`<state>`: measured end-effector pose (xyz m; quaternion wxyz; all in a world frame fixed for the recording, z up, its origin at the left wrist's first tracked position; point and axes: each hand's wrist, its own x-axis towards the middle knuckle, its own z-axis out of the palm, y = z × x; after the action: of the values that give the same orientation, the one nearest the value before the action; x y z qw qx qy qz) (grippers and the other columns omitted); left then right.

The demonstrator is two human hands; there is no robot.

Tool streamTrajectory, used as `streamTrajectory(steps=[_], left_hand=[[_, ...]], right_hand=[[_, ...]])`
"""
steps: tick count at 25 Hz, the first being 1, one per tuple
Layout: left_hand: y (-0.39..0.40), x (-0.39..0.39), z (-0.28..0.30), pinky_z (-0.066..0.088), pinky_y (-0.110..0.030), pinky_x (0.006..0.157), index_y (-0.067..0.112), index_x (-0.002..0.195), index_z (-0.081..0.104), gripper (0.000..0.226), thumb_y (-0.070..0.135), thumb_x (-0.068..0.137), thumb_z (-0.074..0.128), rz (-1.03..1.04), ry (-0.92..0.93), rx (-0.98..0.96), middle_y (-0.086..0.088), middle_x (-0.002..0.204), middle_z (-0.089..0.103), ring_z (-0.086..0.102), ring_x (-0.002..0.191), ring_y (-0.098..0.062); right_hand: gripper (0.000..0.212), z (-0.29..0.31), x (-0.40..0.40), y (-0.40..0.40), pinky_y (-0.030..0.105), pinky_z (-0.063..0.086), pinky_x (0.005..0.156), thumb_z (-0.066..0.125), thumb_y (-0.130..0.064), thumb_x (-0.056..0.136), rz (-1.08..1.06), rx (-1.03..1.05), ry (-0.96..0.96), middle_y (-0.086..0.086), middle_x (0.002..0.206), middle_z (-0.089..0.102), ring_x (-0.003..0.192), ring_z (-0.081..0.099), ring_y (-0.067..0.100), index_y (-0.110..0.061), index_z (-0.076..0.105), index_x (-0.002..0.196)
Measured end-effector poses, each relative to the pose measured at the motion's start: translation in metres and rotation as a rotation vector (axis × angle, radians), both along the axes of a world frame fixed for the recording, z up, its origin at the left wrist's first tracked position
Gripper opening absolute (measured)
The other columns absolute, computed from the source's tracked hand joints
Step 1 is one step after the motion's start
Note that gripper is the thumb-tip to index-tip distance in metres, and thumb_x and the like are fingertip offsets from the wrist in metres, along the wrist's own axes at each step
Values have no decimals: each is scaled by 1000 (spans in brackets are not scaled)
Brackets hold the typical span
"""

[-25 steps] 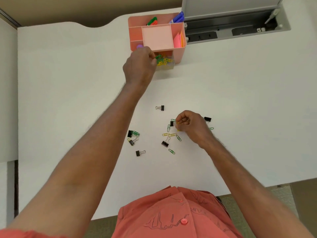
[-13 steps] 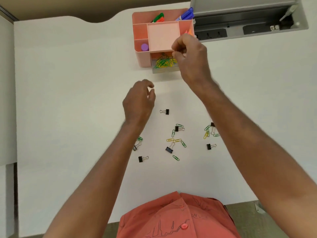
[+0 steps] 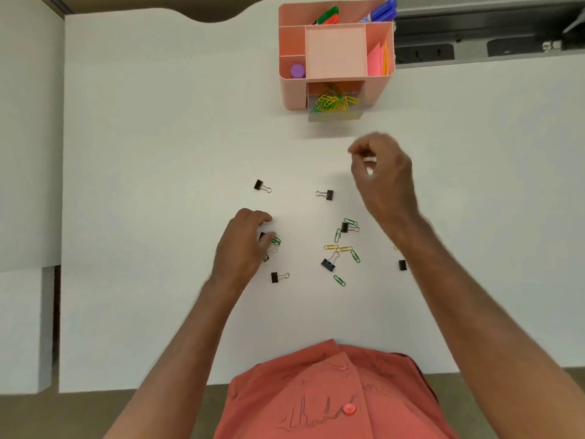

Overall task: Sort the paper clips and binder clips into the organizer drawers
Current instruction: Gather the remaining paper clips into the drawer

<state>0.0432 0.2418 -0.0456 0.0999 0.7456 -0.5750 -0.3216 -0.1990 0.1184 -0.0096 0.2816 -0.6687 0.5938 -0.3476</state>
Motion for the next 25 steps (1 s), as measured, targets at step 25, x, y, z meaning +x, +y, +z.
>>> streamTrajectory(steps=[25], left_hand=[[-5,-24,15,21,-34,87,28,97,61,26,6,91,50,-64,6,35,11,89,72,64,85,-13]], right_hand=[[17,-43,-28,134,39,53,77,66,-11,93,203,401,405,2,104,60,95,61,23,-16,67,109]])
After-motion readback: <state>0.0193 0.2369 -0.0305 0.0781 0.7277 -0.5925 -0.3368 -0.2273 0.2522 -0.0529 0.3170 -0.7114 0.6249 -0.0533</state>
